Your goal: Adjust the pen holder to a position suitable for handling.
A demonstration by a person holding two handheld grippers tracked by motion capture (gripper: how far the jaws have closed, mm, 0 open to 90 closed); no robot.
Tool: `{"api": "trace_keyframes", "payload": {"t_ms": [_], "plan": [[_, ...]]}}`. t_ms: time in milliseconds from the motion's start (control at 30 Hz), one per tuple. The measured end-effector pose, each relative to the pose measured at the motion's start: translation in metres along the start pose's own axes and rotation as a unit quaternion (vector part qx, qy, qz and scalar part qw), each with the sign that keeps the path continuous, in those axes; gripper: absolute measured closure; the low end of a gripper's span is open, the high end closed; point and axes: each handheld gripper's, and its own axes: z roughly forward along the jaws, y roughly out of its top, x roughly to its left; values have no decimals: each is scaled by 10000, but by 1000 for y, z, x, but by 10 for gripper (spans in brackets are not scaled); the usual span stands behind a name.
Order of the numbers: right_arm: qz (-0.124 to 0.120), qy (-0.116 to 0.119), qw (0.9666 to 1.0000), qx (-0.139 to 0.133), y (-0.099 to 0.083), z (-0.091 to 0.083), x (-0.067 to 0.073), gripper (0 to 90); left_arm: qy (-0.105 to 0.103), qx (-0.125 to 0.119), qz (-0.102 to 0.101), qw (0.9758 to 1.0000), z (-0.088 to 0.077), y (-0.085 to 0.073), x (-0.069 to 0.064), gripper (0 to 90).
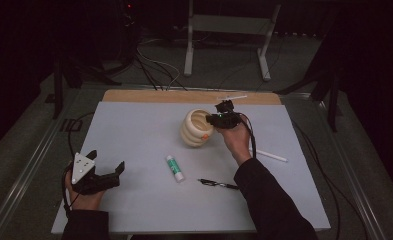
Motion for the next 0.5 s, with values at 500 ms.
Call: {"api": "trace_keyframes", "payload": {"t_ms": [500], "plan": [[-442, 128, 9986, 258, -20, -27, 22, 779, 18, 11, 0, 10000, 0, 0, 0, 2]]}}
